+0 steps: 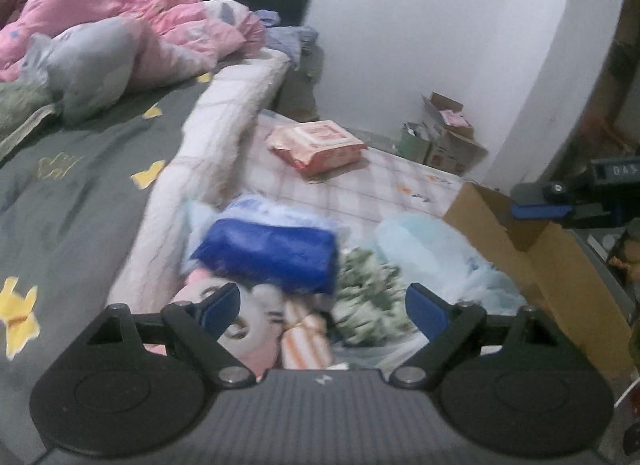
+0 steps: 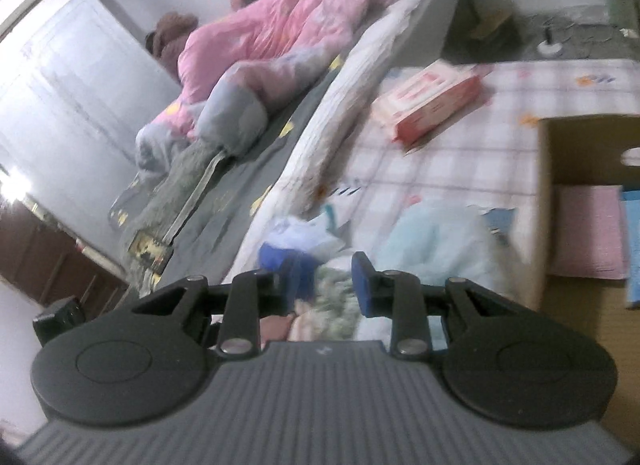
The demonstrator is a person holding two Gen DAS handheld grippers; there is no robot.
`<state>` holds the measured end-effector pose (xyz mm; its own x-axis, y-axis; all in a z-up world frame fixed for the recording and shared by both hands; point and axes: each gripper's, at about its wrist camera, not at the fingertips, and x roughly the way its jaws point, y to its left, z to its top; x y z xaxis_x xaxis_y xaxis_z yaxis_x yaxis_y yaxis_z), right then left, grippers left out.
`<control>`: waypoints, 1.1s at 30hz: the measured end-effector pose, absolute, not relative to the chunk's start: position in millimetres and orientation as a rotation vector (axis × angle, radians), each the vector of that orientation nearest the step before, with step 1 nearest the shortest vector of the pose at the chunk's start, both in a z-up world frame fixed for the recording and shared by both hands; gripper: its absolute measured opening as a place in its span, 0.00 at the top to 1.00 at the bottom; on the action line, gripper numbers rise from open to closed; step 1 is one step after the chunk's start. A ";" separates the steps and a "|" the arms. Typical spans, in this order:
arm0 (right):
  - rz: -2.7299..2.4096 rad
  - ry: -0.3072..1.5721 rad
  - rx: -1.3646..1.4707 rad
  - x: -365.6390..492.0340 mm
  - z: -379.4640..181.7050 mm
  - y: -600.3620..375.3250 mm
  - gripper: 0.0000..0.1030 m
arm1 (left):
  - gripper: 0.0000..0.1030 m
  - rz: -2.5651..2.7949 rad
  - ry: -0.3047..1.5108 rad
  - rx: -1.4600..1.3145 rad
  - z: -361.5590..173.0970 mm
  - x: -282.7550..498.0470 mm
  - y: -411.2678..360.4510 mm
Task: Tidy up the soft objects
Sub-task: 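Reach the right tool to the white-and-blue packet and grasp it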
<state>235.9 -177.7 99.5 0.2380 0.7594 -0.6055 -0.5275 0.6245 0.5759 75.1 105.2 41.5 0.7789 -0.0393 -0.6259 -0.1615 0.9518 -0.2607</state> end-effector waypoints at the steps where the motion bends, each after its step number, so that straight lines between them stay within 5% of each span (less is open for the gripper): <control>1: 0.905 1.000 0.266 235.3 97.1 -167.6 0.73 | 0.12 0.069 0.671 -0.310 39.8 70.9 107.1; 18: 0.976 1.195 0.256 165.0 30.9 -79.8 0.70 | 0.14 0.010 0.739 -0.352 2.1 3.9 130.1; 33: 0.870 1.227 0.244 218.7 4.1 1.4 0.71 | 0.37 0.008 0.708 -0.366 -3.3 32.8 147.9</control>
